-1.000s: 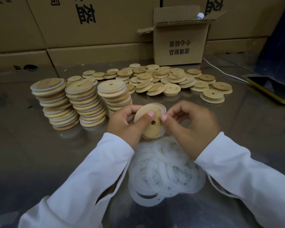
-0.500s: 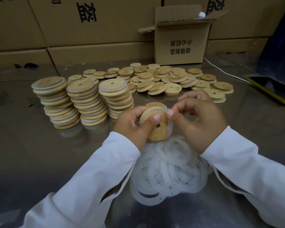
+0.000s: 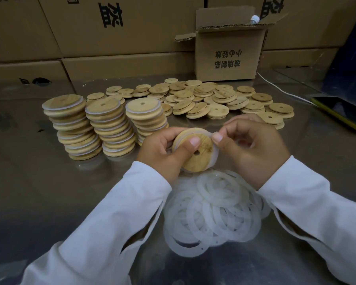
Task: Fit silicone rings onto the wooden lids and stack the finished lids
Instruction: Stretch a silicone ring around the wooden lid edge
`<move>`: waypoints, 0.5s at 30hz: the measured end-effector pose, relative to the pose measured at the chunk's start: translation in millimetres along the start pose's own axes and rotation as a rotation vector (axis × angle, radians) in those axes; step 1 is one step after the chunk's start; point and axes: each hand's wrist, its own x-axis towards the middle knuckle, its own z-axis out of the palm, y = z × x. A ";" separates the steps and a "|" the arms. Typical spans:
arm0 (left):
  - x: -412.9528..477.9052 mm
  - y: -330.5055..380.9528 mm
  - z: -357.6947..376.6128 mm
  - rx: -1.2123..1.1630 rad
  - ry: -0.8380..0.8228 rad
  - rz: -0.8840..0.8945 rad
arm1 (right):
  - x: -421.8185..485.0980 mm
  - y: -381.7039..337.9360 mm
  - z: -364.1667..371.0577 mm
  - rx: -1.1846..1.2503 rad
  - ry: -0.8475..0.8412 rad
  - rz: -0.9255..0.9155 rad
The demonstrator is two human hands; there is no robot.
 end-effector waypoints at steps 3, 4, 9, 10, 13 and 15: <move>-0.2 -4.1 2.3 -0.019 0.046 -0.010 | -3.9 -0.7 4.2 0.035 -0.003 0.000; 0.1 -5.0 2.9 -0.036 0.069 -0.020 | -5.1 -1.1 4.8 0.024 -0.006 -0.014; 2.0 -6.4 2.1 -0.159 0.119 -0.072 | -7.6 -1.7 3.4 -0.122 0.012 -0.115; 2.0 -6.8 2.1 -0.179 0.112 -0.081 | -7.3 -1.1 3.1 -0.138 0.020 -0.114; 2.0 -7.6 3.3 -0.172 0.094 -0.094 | -6.3 1.0 2.6 -0.170 0.016 -0.114; 1.4 -7.8 4.5 -0.128 0.068 -0.072 | -7.0 0.8 3.1 -0.159 -0.026 -0.129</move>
